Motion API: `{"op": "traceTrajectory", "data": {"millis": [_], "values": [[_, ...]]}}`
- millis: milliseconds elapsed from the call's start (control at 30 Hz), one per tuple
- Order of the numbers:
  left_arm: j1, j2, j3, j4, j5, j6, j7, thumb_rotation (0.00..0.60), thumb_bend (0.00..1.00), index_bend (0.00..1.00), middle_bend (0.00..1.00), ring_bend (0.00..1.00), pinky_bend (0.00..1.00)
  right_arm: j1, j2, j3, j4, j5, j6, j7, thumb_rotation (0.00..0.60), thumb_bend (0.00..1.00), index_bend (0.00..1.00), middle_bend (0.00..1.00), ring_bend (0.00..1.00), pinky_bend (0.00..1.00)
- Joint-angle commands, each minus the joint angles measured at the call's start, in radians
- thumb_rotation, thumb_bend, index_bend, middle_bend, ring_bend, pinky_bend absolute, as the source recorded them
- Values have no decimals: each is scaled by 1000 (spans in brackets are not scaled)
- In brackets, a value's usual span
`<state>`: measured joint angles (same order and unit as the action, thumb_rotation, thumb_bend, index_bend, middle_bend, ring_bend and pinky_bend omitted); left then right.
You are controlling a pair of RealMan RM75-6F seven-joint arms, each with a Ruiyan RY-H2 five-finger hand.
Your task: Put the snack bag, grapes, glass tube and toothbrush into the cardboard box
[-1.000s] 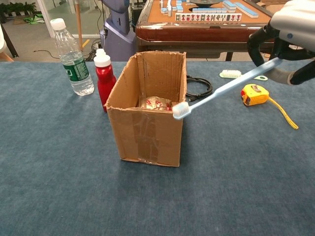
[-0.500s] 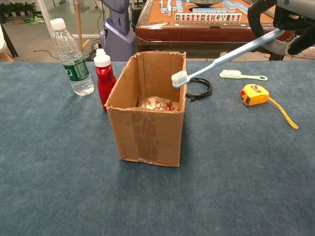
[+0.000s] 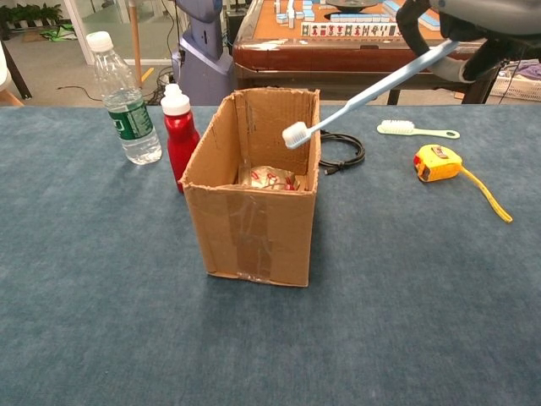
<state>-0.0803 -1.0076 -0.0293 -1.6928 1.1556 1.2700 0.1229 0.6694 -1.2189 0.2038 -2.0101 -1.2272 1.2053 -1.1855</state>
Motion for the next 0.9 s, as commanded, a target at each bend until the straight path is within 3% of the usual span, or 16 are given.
{"op": "traceTrajectory", "data": {"millis": [33,533,600,667,833,900], "values": [[1,1,0,0,0,0,-3,600,279,549,456,368,650,35,-32,13,7,49,-7,-50,600,508,668,1000,1000,1000],[5,10,-1,-5,11,3,-25,600,279,549,456,368,650,188,-185,30,96,215,-23,-179,600,508,666,1000,1000,1000],[6,12,0,-6,14,5,-28,600,280,549,456,368,650,204,-206,30,113,218,-20,-169,600,497,630,1000,1000,1000],[7,13,0,-6,15,6,-29,600,280,549,456,368,650,212,-221,28,128,211,-12,-161,600,439,558,1000,1000,1000],[8,14,1,-9,20,8,-31,600,279,549,456,368,650,222,-265,19,183,156,25,-115,600,105,300,1000,1000,1000],[8,14,1,-9,19,7,-30,600,279,549,456,368,650,223,-278,16,203,132,38,-98,600,20,228,1000,1000,1000]]}}
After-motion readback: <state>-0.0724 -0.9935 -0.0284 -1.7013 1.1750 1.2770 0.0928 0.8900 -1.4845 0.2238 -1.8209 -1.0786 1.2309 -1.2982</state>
